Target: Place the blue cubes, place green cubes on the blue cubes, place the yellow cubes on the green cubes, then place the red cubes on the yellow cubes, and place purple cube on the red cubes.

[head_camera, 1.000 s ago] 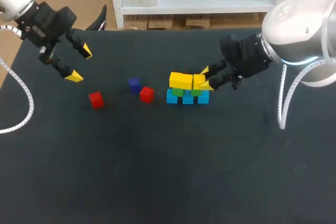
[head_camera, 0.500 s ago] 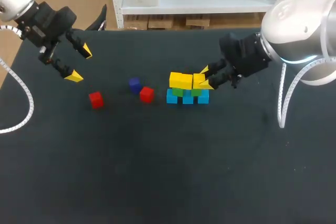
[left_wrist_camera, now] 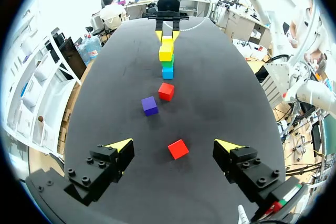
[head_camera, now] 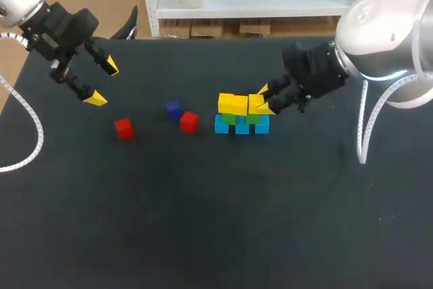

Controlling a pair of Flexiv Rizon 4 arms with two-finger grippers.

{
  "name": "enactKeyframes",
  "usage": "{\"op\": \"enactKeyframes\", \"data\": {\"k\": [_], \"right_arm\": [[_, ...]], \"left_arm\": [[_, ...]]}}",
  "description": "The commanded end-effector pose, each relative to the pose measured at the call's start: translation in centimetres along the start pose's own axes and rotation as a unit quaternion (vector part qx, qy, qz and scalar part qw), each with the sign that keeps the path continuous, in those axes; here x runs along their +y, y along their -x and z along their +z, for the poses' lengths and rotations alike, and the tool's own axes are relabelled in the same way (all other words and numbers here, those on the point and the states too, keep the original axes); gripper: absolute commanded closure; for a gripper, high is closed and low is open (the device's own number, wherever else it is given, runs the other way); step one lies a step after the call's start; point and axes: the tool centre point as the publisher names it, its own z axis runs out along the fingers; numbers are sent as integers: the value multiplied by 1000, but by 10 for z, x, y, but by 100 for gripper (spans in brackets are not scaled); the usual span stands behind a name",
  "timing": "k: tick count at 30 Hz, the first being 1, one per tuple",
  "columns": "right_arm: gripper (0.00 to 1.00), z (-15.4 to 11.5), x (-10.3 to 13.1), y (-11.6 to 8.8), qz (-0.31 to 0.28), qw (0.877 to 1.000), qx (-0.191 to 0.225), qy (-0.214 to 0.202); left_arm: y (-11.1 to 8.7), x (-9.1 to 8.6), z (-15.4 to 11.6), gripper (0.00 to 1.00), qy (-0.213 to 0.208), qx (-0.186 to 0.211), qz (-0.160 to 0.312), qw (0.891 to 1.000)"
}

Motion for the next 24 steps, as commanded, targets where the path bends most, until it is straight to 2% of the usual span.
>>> {"op": "enactKeyframes", "data": {"k": [1, 3, 4, 12, 19, 20, 21, 22, 24], "right_arm": [[42, 0, -1, -1, 1, 1000, 1, 1], [4, 0, -1, -1, 2, 1000, 1, 2], [0, 0, -1, -2, 2, 1000, 2, 3], [0, -4, -2, -4, 10, 1000, 0, 6], [0, -32, -7, -20, 31, 999, -7, 15], [42, -36, -8, -24, 38, 999, -9, 16], [61, -41, -10, -28, 42, 999, -11, 16], [96, -43, -11, -32, 34, 999, -14, 18], [100, -46, -13, -39, 36, 999, -11, 20]], "left_arm": [[0, 1, 0, 0, -1, 0, 1, 1000], [0, 1, 0, 0, -1, 0, 1, 1000], [0, 1, 0, 0, -1, 0, 1, 1000], [0, 1, 0, 0, -1, 0, 1, 1000], [0, 1, 0, 0, -1, 0, 1, 1000], [0, 1, 0, 0, -1, 0, 1, 1000], [0, 1, 0, 0, -1, 0, 1, 1000], [0, 1, 0, 0, -1, 0, 1, 1000], [0, 1, 0, 0, -1, 0, 1, 1000]]}}
